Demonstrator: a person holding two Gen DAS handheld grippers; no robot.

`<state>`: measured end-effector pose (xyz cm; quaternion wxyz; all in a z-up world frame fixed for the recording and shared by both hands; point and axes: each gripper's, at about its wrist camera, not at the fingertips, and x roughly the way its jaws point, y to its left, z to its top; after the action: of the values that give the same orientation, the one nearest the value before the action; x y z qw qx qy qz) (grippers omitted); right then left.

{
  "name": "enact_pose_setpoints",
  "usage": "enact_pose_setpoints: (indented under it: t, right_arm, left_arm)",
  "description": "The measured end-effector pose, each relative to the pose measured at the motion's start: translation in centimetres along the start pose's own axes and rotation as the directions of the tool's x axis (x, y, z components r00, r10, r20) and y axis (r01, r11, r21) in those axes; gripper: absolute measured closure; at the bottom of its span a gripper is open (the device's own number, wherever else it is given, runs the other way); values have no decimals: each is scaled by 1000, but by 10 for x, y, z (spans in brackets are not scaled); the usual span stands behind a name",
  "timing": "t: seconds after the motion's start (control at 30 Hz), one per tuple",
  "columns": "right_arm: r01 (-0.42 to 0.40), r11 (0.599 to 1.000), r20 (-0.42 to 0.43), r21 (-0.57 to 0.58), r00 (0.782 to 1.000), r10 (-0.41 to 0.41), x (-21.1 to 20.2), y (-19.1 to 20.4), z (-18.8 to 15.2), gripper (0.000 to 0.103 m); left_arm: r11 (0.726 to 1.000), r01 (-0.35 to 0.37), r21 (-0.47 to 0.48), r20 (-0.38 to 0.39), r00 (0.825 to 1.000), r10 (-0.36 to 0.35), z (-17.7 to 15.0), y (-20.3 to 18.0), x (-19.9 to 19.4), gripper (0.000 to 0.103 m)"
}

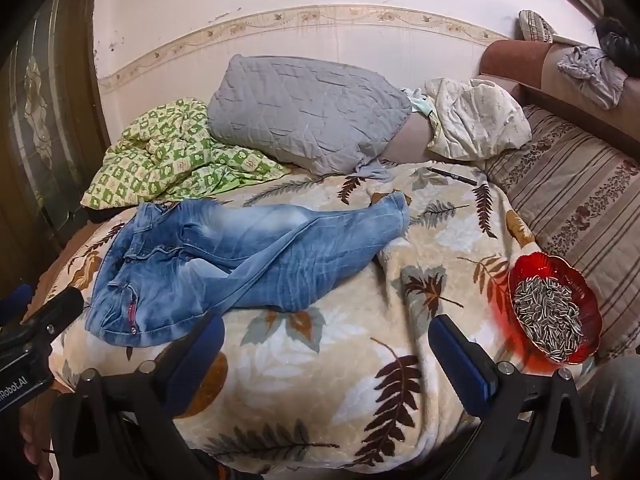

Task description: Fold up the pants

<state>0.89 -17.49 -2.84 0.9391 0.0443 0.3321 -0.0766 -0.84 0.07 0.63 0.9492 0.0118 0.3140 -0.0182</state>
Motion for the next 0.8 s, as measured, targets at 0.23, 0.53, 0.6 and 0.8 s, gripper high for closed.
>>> enact_pose_setpoints:
  t: [0.23, 0.53, 0.6, 0.8]
  right_arm:
    - [3, 1000, -4, 0, 1000, -3, 0, 0, 0, 0]
    - [0, 1000, -7, -5, 1000, 0, 1, 2, -1, 0]
    - [0, 1000, -8, -4, 1000, 0, 1, 2, -1, 0]
    - [1, 1000, -8, -6, 1000, -1, 2, 2, 0, 0]
  left_arm:
    - [1000, 0, 2, -6, 1000, 0, -1, 0, 1, 0]
    - [1000, 1, 6, -4, 1000, 0, -3, -1, 1, 0]
    - [1000, -1, 6, -5, 1000, 1, -5, 0, 2, 0]
    - [1000, -6, 3, -8, 1000, 6, -5, 1, 4, 0]
